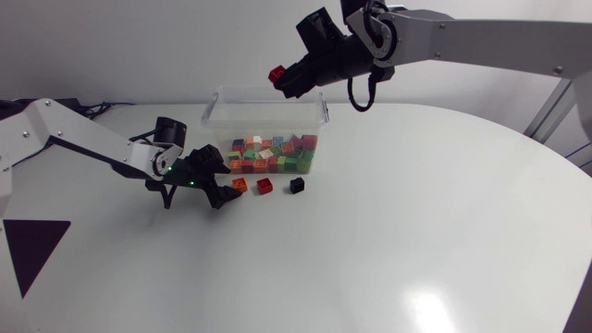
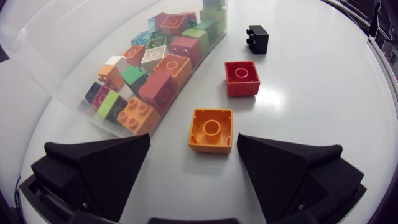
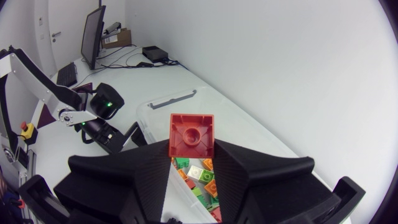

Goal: Place the duplo bricks in the container

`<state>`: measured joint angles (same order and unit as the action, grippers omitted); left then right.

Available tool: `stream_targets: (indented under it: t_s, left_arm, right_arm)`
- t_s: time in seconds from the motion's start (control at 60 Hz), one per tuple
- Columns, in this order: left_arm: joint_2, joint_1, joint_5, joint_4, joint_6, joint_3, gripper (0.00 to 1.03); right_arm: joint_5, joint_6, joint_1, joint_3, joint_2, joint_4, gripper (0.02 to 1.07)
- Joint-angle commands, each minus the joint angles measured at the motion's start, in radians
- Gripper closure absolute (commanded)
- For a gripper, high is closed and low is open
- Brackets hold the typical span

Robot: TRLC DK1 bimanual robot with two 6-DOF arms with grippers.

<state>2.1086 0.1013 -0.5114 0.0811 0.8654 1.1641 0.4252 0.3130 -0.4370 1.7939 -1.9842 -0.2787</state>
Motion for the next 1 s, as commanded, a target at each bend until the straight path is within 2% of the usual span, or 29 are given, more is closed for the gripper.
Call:
stream_targets:
  t_s: [0.0, 0.083, 0.133, 0.233, 0.317, 0.367, 0.45, 0.583, 0.8, 0.983]
  left_arm:
    - [0.036, 0.018, -0.018, 0.005, 0.02, 0.008, 0.06]
    - [0.034, 0.031, -0.019, 0.005, 0.018, 0.003, 0.07]
    - [0.033, 0.037, -0.021, 0.005, 0.015, 0.002, 0.09]
    - [0.022, 0.046, -0.027, 0.005, 0.009, -0.004, 0.19]
    - [0.011, 0.051, -0.042, 0.005, 0.009, -0.011, 0.31]
    - [0.008, 0.051, -0.045, 0.005, 0.006, -0.009, 0.39]
    - [0.004, 0.055, -0.047, 0.005, -0.006, -0.011, 0.5]
    - [-0.01, 0.06, -0.047, 0.005, -0.019, -0.015, 0.75]
    - [-0.108, 0.055, -0.05, -0.021, -0.017, -0.073, 0.76]
    - [-0.268, 0.054, -0.05, -0.116, -0.016, -0.104, 0.76]
  right_arm:
    - [-0.016, -0.041, 0.006, 0.056, -0.074, 0.016, 0.78]
    - [-0.049, -0.055, 0.011, 0.098, -0.122, 0.027, 0.77]
    - [-0.066, -0.071, 0.02, 0.125, -0.153, 0.035, 0.69]
    - [-0.085, -0.071, 0.034, 0.176, -0.208, 0.022, 0.47]
    - [-0.101, -0.069, 0.041, 0.177, -0.217, 0.022, 0.17]
    - [-0.105, -0.069, 0.046, 0.167, -0.209, 0.022, 0.11]
    - [-0.109, -0.069, 0.049, 0.113, -0.163, 0.033, 0.09]
    - [-0.117, -0.074, 0.052, -0.008, -0.062, 0.053, 0.09]
    - [-0.135, -0.084, 0.04, -0.275, 0.128, 0.092, 0.09]
    - [-0.148, -0.1, 0.023, -0.427, 0.183, 0.121, 0.1]
